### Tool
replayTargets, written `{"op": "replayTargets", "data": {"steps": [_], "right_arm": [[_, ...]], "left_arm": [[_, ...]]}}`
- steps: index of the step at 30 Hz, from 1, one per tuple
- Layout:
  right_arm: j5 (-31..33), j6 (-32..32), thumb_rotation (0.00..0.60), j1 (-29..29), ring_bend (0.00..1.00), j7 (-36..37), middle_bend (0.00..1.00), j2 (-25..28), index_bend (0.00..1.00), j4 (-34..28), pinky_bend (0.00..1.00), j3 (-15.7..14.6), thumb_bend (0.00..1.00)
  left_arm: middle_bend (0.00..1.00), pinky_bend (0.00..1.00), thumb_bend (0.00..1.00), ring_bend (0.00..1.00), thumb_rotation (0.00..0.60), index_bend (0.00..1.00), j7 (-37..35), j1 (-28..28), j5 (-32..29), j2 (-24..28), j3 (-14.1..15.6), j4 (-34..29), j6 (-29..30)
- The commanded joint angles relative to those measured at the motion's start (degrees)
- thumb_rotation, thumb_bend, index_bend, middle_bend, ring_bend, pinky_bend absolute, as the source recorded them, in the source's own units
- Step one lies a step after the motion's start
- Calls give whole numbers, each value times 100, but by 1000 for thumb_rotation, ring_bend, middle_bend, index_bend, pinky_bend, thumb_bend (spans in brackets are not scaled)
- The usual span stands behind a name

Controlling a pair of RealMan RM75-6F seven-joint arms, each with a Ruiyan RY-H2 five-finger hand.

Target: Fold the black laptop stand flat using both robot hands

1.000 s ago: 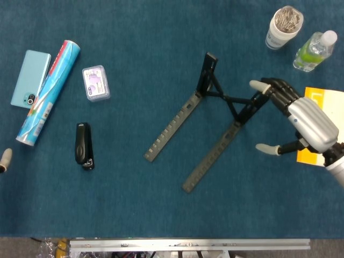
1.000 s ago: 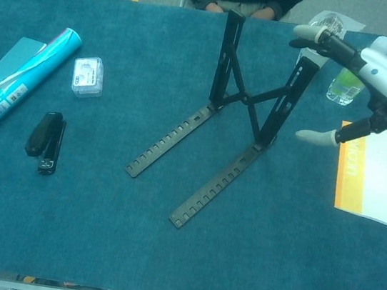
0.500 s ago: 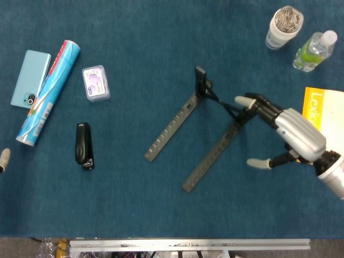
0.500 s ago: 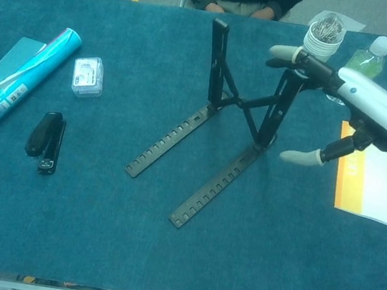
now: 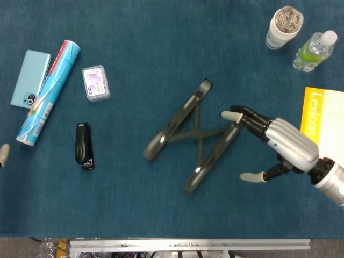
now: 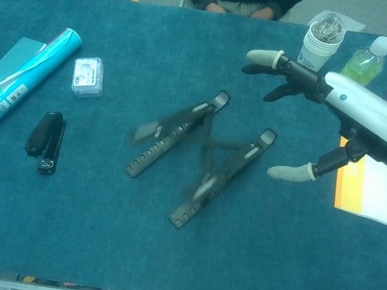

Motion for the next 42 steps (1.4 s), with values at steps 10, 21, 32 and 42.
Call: {"op": "replayTargets", "data": {"steps": [10, 21, 32, 42], "right_arm": [[52, -342, 600, -104, 0, -2725, 107, -107, 0, 525, 136, 20, 51], [-29, -225, 600, -280, 0, -4261, 61, -953, 0, 1370, 6, 114, 0], [282, -530, 600, -161, 0, -4583, 58, -1525, 0, 2038, 6, 232, 0], [549, -829, 600, 68, 0, -4623, 58, -2113, 0, 2699, 6, 373, 0]], "left_arm": [[0, 0, 316, 0, 600, 0, 110, -296, 321, 200, 19, -219, -315], [0, 0, 316, 0, 600, 0, 241, -681, 699, 269, 17, -350, -705], [0, 0, 316, 0, 600, 0, 273, -981, 812, 301, 88, -459, -1136], [0, 0, 316, 0, 600, 0, 15, -905, 822, 207, 213, -227, -1033]]}}
